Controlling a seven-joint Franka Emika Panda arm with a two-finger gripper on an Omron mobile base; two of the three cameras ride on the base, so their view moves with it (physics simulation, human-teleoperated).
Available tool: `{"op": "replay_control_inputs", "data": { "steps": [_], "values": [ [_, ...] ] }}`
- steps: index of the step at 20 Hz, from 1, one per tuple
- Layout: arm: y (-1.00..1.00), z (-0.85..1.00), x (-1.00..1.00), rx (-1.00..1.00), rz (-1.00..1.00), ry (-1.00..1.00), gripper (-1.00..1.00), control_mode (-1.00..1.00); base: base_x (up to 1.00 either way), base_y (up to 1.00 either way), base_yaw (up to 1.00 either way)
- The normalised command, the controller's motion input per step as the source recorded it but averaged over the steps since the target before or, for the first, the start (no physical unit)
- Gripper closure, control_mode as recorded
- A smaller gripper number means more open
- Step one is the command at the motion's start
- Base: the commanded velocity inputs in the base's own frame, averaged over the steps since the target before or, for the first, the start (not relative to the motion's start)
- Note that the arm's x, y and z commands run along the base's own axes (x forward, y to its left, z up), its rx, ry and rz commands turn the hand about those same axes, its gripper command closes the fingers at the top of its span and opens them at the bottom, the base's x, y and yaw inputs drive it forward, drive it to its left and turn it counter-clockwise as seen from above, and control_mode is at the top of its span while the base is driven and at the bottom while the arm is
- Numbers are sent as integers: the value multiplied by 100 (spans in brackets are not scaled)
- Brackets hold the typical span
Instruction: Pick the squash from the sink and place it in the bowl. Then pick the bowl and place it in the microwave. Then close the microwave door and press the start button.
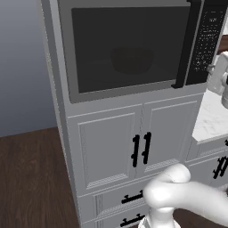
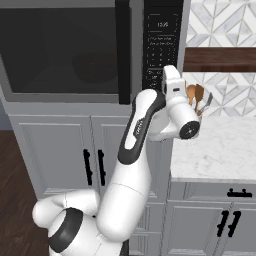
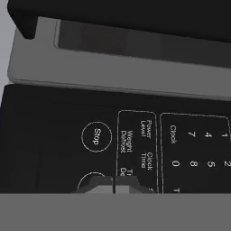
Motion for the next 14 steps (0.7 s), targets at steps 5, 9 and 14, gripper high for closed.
{"op": "replay_control_inputs", "data": {
  "steps": [5,9,14],
  "values": [
    [-13,-6,27,7,0,0,100,-100,0,0,0],
    [-1,-14,26,4,0,0,100,-100,0,0,0],
    [0,-5,28,2,0,0,100,-100,0,0,0]
  ]
}}
